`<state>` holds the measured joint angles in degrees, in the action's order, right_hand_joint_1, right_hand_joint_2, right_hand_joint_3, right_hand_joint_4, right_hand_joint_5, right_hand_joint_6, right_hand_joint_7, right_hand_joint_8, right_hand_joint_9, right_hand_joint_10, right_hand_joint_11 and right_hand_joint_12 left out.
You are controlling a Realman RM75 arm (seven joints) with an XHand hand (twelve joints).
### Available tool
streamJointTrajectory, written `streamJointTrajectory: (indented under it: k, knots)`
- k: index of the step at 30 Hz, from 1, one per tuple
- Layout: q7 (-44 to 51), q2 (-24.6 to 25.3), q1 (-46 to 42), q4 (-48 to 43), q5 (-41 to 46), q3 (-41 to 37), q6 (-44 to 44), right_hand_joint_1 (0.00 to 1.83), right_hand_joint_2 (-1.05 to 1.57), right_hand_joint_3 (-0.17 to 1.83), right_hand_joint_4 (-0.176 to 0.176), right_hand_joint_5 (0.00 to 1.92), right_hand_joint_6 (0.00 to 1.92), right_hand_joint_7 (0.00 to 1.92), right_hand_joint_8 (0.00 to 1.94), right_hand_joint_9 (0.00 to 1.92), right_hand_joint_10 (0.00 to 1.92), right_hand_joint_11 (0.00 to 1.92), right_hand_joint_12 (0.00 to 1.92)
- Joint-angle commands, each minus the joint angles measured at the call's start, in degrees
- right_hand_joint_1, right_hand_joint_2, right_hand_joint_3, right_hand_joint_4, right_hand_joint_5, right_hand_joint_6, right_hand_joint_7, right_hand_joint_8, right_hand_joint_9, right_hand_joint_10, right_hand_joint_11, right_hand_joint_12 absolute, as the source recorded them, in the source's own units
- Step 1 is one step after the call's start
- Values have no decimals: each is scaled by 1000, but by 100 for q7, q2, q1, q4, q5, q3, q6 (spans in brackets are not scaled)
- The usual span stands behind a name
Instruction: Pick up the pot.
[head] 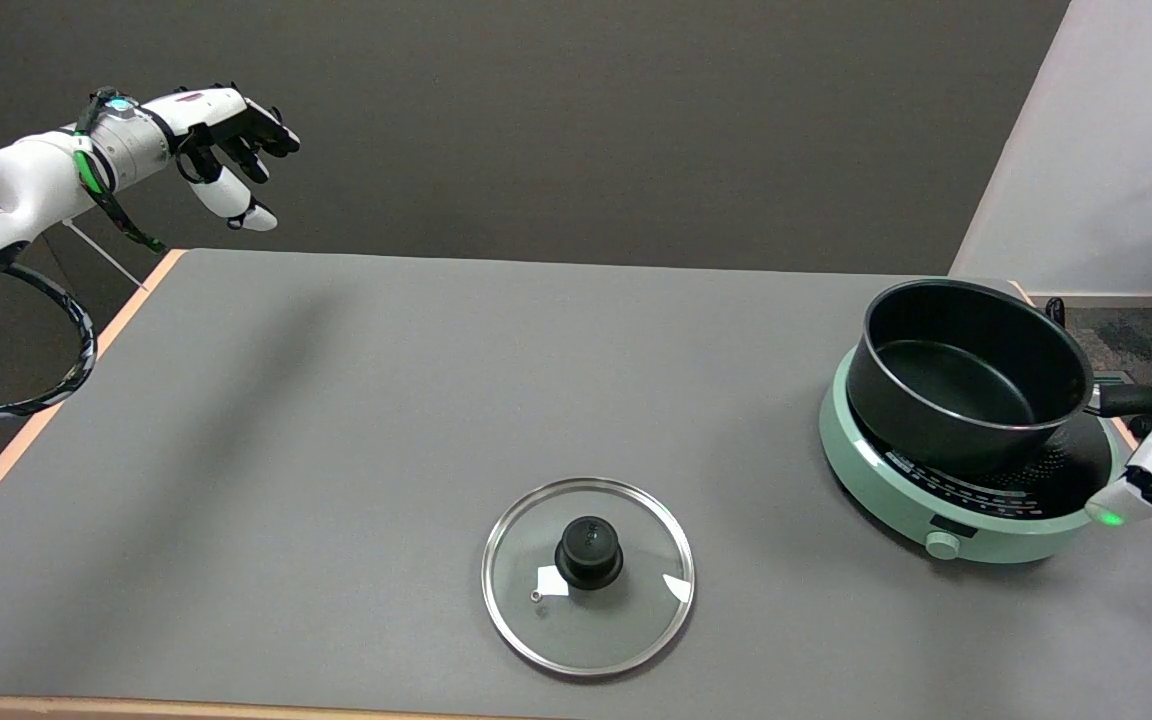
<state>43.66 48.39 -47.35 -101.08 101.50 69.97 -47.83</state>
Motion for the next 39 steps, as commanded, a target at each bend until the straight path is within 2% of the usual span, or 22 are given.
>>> streamJointTrajectory:
  k: [1,5,7,10,13,15,17,20,36,39]
  knots:
    - [524,-138,119,-139,512,369,-444,1371,-1047,1043,-176,15,15,15,15,15,15,15,15]
    - [588,-223,207,-184,512,452,-504,1346,-1047,1051,-140,14,14,14,14,14,14,14,14]
    - [633,-256,260,-202,512,505,-507,1322,-1047,1036,-98,16,16,16,16,16,16,16,16]
    - [665,-349,352,-216,512,580,-523,1287,-1047,1410,-43,31,31,31,31,31,31,31,31]
    - [718,-404,427,-216,512,640,-544,1267,-1047,1648,-4,53,53,53,53,53,53,53,53]
    - [742,-409,441,-216,512,640,-544,1257,-1047,1830,35,135,135,135,135,135,135,135,135]
    - [784,-407,438,-218,512,640,-544,1260,-1047,1833,65,239,239,239,239,239,239,239,239]
    - [789,-380,398,-224,515,640,-611,1261,-1047,1833,76,296,296,296,296,296,296,296,296]
    - [805,-202,166,-271,624,694,-1014,1244,-1047,1833,59,268,268,268,268,268,268,268,268]
    - [807,-202,159,-295,625,728,-1050,1242,-1047,1833,74,310,310,310,310,310,310,310,310]
